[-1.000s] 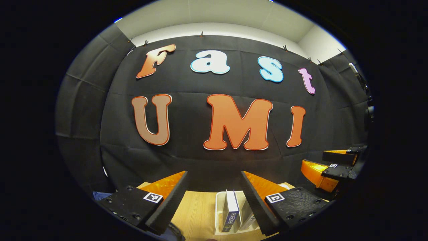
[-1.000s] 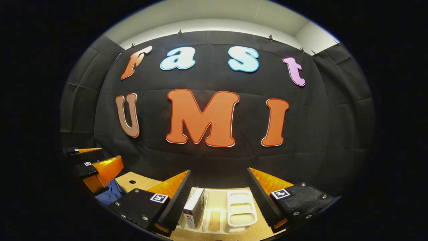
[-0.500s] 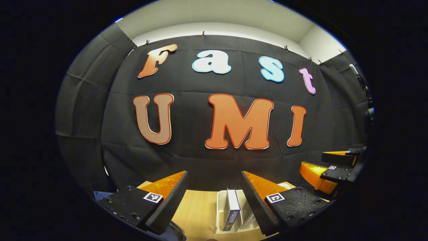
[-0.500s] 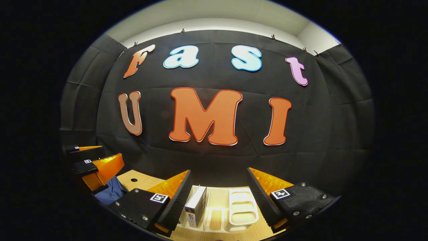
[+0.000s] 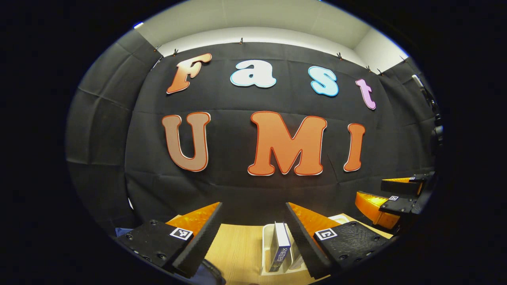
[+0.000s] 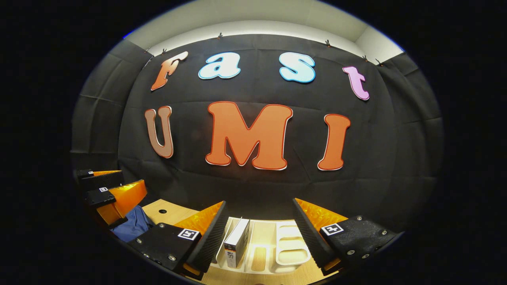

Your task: Open the schoolbag, grab two books from the bookshelf and put them into the schoolbag.

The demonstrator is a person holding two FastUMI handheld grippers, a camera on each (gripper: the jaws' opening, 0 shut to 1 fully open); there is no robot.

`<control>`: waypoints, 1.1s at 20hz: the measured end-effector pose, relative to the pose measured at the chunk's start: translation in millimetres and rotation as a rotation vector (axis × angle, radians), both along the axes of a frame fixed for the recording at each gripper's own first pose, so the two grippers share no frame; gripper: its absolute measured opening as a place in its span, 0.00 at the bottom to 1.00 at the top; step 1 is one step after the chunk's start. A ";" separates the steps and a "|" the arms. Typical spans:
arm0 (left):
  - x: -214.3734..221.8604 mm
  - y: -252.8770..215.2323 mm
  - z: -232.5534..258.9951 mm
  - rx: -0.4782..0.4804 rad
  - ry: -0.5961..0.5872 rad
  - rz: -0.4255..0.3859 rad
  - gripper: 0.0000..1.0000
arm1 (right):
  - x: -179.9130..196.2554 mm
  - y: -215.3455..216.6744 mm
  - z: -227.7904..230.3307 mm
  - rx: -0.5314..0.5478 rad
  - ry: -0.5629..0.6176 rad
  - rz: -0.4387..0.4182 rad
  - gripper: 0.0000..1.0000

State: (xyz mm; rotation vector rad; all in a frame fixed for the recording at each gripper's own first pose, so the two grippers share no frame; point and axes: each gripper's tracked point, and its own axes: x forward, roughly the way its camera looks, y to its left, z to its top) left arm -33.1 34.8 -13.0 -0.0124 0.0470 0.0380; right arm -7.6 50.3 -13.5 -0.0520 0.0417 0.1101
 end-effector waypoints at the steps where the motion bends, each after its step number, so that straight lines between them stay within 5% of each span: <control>1: -0.8 3.1 -2.6 0.002 0.006 0.003 0.96 | 0.5 3.3 -0.8 0.002 0.004 0.007 0.96; 14: -48.8 80.1 -78.4 0.131 0.188 0.090 0.96 | 8.0 55.9 -23.6 0.004 0.068 0.147 0.95; 22: -109.5 109.7 -225.8 0.502 0.577 0.006 0.95 | 15.0 42.1 -36.6 0.000 0.091 0.139 0.96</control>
